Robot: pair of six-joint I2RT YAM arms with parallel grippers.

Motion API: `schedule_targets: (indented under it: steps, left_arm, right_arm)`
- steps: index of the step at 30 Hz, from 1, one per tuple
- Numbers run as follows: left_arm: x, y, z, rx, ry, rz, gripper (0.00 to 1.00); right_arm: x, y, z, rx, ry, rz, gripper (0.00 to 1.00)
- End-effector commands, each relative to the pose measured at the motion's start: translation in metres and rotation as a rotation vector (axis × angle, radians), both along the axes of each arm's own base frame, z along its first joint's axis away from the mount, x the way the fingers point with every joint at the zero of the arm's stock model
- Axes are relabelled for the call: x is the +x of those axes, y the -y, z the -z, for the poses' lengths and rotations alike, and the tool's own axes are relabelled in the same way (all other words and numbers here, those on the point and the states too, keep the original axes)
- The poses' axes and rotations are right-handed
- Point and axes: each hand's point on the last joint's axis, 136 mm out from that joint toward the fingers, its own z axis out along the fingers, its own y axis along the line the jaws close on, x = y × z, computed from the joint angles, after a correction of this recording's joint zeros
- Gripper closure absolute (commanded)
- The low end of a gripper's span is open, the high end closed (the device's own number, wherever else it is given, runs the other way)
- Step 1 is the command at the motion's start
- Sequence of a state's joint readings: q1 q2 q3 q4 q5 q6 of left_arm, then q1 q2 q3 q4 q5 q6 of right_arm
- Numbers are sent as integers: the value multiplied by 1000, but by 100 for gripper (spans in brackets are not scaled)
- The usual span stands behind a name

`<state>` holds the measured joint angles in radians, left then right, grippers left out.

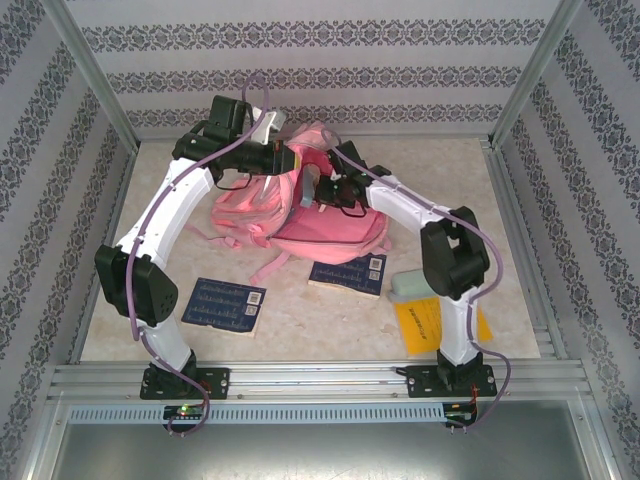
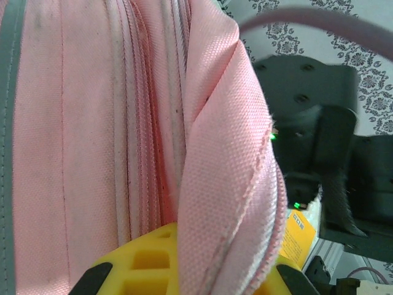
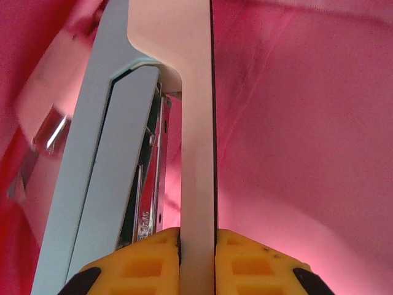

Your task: Pack the student bag

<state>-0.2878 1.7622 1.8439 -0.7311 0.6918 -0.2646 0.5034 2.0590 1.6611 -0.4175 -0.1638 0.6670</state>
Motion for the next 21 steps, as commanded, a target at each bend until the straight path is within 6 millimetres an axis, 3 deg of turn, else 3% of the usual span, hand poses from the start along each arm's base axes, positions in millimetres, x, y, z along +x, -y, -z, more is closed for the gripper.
schedule_targets:
  steps: [1,3,4,6,8,10,16,21]
  left_arm:
    - [-8,12,-65,-96,219,79,100]
    - [-7,14,-65,-111,213,83,100]
    - [-5,15,-64,-113,211,82,100]
    - [-2,16,-62,-120,199,81,100]
    - [2,17,-59,-120,188,76,100]
    - [5,17,-56,-121,178,67,100]
    - [17,15,-39,-104,137,30,100]
    - [29,17,-20,-107,81,-5,100]
  right_arm:
    - [23,-8,-17,43,35,102,100]
    - [29,-19,-14,59,42,76,97]
    - [29,-26,-14,63,45,52,89]
    - [28,-39,-20,57,83,-13,64]
    - [23,-42,-27,28,122,-54,47]
    - [16,-38,-37,-2,161,-75,39]
    - [-15,-14,-68,-69,243,-108,38]
    - [-54,19,-83,-105,261,-80,42]
